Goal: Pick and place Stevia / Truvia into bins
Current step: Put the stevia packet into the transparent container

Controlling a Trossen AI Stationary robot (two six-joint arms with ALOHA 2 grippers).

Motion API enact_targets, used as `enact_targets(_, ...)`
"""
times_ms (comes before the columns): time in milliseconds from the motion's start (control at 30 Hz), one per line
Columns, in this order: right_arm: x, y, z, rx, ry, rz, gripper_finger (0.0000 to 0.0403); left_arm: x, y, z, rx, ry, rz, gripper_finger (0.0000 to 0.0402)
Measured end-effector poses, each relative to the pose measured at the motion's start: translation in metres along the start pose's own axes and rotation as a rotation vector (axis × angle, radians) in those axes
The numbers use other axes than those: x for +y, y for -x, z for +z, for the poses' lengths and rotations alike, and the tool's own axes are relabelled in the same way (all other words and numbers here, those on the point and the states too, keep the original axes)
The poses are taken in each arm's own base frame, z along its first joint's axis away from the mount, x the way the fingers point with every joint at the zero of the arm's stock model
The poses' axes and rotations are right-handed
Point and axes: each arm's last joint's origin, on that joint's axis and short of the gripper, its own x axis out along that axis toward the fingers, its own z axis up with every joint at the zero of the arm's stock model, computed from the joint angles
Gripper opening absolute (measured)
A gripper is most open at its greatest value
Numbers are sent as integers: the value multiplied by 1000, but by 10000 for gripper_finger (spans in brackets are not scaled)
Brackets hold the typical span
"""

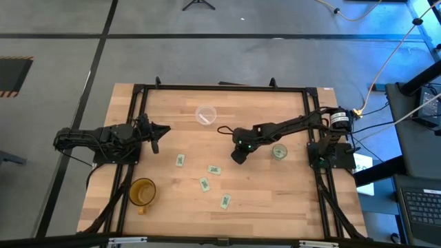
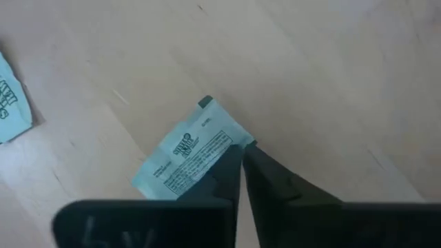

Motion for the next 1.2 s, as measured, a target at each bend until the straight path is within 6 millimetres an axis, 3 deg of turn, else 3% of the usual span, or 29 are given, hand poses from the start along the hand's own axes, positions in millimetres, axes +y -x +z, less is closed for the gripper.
enact_targets(100, 0, 0, 0, 4, 4, -4, 8, 0, 0, 0, 0, 0, 0, 36)
enact_targets(300, -1, 0, -1, 11, 21, -8, 5, 0, 0, 0, 0, 3, -5, 36)
enact_targets(533, -1, 0, -1, 16, 21, -5, 3, -13, -10, 11, -44, -37, -139, 29)
enact_targets(967, -1, 0, -1, 23, -11, 3, 2, -43, -67, 4, 9, -346, -197, 2)
enact_targets(1200, -1, 0, -1, 29, -32, 14, 2, -72, -114, 14, 125, -620, -221, 2)
